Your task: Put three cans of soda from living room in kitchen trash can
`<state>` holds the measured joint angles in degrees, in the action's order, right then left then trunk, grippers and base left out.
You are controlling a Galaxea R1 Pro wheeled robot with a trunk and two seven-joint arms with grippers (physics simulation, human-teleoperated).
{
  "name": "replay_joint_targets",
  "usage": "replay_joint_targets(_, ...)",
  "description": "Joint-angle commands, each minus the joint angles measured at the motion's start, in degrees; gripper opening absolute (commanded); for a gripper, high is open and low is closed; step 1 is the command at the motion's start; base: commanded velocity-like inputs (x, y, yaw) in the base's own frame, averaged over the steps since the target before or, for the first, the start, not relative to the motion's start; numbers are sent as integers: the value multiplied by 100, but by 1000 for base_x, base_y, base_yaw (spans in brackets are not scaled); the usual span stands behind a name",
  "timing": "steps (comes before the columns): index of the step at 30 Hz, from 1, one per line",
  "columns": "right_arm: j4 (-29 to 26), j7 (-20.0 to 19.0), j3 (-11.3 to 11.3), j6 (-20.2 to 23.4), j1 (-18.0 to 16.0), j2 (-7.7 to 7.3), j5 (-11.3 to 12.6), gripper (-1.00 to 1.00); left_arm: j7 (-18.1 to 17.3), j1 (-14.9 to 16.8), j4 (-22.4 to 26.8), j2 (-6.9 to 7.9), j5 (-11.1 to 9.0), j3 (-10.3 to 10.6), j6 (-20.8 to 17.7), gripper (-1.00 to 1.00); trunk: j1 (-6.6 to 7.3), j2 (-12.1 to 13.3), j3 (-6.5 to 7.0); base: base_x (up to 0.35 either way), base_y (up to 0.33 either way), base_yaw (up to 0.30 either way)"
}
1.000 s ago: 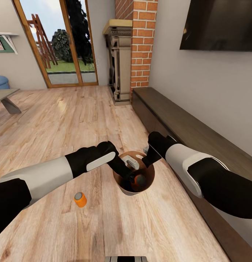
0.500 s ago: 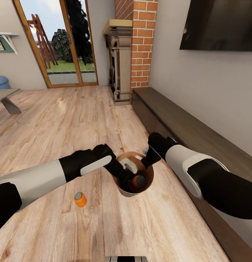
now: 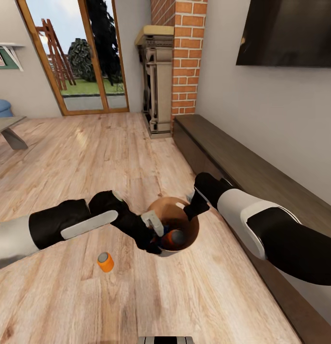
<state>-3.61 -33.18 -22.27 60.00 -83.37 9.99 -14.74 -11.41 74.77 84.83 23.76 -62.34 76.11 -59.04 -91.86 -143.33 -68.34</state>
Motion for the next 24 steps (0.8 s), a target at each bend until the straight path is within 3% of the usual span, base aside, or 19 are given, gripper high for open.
replay_joint_targets(1, 1, 6, -75, 0, -2, 0, -20, -100, -42, -4, -1077, 175, 164, -2, -4, 100, 0, 0, 1, 0, 0, 0)
replay_joint_targets(3, 1, 5, -75, 0, 0, 0, -20, -100, -190, -5, -762, 489, 154, -29, 13, 100, 0, 0, 1, 0, 0, 0)
replay_joint_targets(4, 3, 5, -75, 0, 2, 0, -20, -100, -389, -5, -493, 805, 145, -116, 71, 100, 0, 0, 1, 0, 0, 0)
replay_joint_targets(7, 6, 5, -75, 0, 8, 0, -20, -100, -764, -6, -220, 1264, 135, -354, 295, 100, 0, 0, 1, 0, 0, 0)
replay_joint_targets(8, 7, 5, -75, 0, 13, 0, -20, -100, -1048, -6, -113, 1565, 132, -491, 505, 100, 0, 0, 1, 0, 0, 0)
replay_joint_targets(11, 9, 5, -75, 0, 20, 0, -20, -100, -1467, -6, -24, 1982, 129, -613, 860, 100, 0, 0, 1, 0, 0, 0)
replay_joint_targets(12, 9, 5, -75, 0, 24, 0, -20, -100, -1708, -6, 10, 2243, 123, -662, 1105, 100, 0, 0, 1, 0, 0, 0)
replay_joint_targets(13, 9, 5, -75, 0, 26, 0, -20, -100, -1838, -6, 20, 2405, 106, -679, 1249, 100, 0, 0, 1, 0, 0, 0)
replay_joint_targets(14, 9, 5, -75, 0, 28, 0, -20, -100, -2127, -6, 35, 2799, 41, -712, 1581, 100, 0, 0, 1, 0, 0, 0)
replay_joint_targets(17, 11, 5, -75, 0, 30, 0, -20, -100, -2347, -6, 25, 3200, -195, -733, 1974, 100, 0, 0, 1, 0, 0, 0)
replay_joint_targets(20, 15, 5, -75, 0, 31, 0, -20, -100, -2414, -6, -36, 3392, -416, -742, 2249, 100, 0, 0, 1, 0, 0, 0)
replay_joint_targets(24, 17, 5, -73, 0, 31, 0, -20, -100, -2341, -20, -298, 3464, -525, -741, 2400, 100, 0, 0, 1, 0, 0, 0)
